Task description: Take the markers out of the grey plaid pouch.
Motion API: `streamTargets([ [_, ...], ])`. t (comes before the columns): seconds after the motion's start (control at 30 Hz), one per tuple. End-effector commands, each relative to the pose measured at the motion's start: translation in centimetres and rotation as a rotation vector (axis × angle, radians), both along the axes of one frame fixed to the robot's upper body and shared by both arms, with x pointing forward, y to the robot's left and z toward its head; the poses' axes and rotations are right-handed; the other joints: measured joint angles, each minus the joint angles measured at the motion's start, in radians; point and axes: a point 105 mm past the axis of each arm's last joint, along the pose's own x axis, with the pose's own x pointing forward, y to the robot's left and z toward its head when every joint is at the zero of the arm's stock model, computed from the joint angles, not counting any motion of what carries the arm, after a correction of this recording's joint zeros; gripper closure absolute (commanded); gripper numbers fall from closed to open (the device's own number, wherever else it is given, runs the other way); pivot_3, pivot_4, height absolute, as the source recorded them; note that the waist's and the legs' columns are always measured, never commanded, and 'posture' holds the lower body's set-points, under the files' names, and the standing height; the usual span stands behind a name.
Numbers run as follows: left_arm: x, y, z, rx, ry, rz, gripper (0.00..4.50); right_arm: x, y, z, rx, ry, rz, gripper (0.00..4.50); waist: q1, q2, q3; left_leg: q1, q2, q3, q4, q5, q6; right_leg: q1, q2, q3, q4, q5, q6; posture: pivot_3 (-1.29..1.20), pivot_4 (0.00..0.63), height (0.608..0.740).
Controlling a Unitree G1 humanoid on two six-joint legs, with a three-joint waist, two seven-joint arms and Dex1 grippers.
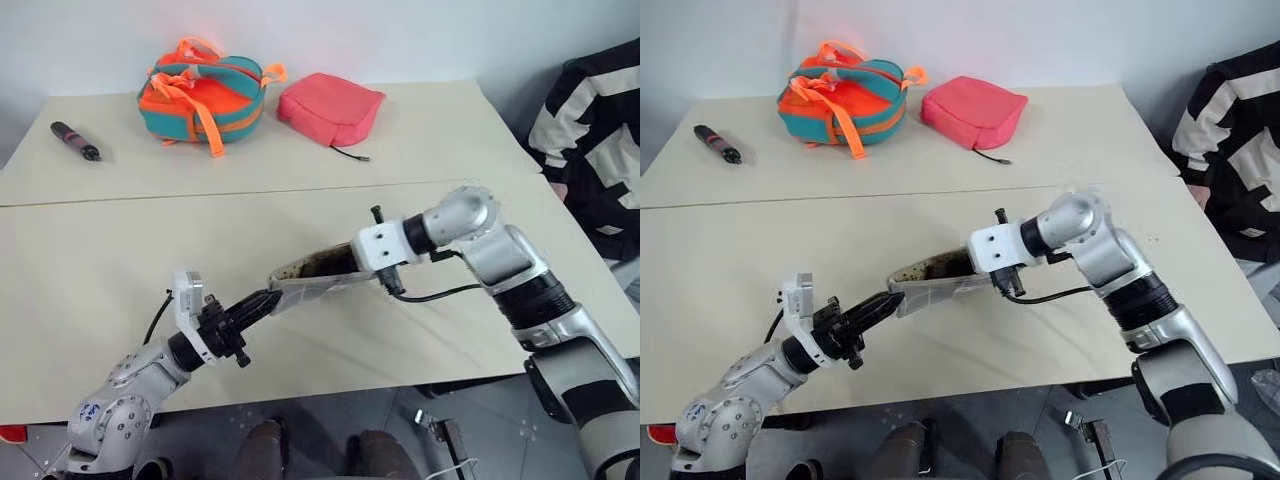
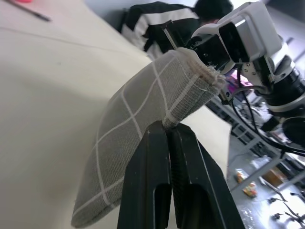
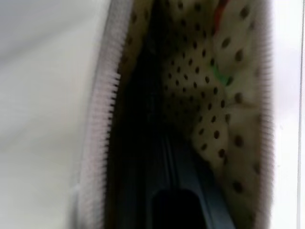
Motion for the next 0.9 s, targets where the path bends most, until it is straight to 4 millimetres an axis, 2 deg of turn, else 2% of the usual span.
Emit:
streamTargets([
  [0.03, -0.4, -0.5, 0.8, -0.024, -0.056, -0.017, 4.50, 0.9, 0.2, 0.4, 0.003, -0.036, -0.023, 4.08, 0.000, 0.000, 0.000, 0.000, 0.000, 0.000, 0.000, 0.000, 0.000, 0.000, 0.000, 0.000, 0.000, 0.000, 0.000, 0.00, 0.150, 0.740],
  [0.1, -0.3, -0.6, 0.8, -0.020, -0.060, -0.017, 4.50, 0.7, 0.2, 0.4, 0.006, -0.013, -0.021, 3.69, 0.000, 0.000, 0.000, 0.000, 0.000, 0.000, 0.000, 0.000, 0.000, 0.000, 0.000, 0.000, 0.000, 0.000, 0.000, 0.00, 0.150, 0.740],
  [0.33, -0.2, -0.6, 0.7, -0.016, -0.061, -0.013, 4.50, -0.1, 0.7, 0.5, 0.024, -0.015, 0.021, 1.34, -0.003, 0.000, 0.000, 0.000, 0.000, 0.000, 0.000, 0.000, 0.000, 0.000, 0.000, -0.001, 0.000, 0.000, 0.000, 0.00, 0.150, 0.740],
  [0.57, 0.1, -0.4, 0.8, -0.029, -0.056, -0.013, 4.50, -0.7, 1.3, 1.1, 0.069, -0.015, 0.053, 1.34, -0.001, 0.000, 0.000, 0.000, 0.000, 0.000, 0.000, 0.000, 0.000, 0.000, 0.000, 0.000, 0.000, 0.000, 0.000, 0.00, 0.150, 0.740],
  [0.67, 0.1, -0.7, 1.2, -0.048, -0.060, -0.026, 4.50, -1.1, 1.6, 1.2, 0.091, 0.001, 0.065, 1.90, -0.001, 0.000, 0.000, 0.000, 0.000, 0.000, 0.000, 0.000, 0.000, 0.000, 0.000, 0.000, 0.000, 0.000, 0.000, 0.00, 0.150, 0.740],
  [0.7, 0.1, -0.8, 1.5, -0.070, -0.055, -0.034, 4.50, -1.2, 1.7, 1.2, 0.091, -0.008, 0.069, 2.23, -0.001, 0.000, 0.000, 0.000, 0.000, 0.000, 0.000, 0.000, 0.000, 0.000, 0.000, 0.000, 0.000, 0.000, 0.000, 0.00, 0.150, 0.740],
  [0.9, 0.0, -0.6, 1.8, -0.102, -0.029, -0.060, 4.50, -0.9, 2.4, 0.6, 0.058, -0.056, 0.069, 2.23, -0.001, 0.000, 0.000, 0.000, 0.000, -0.001, 0.000, -0.001, 0.000, 0.000, 0.000, 0.000, 0.000, 0.000, 0.000, 0.00, 0.150, 0.740],
])
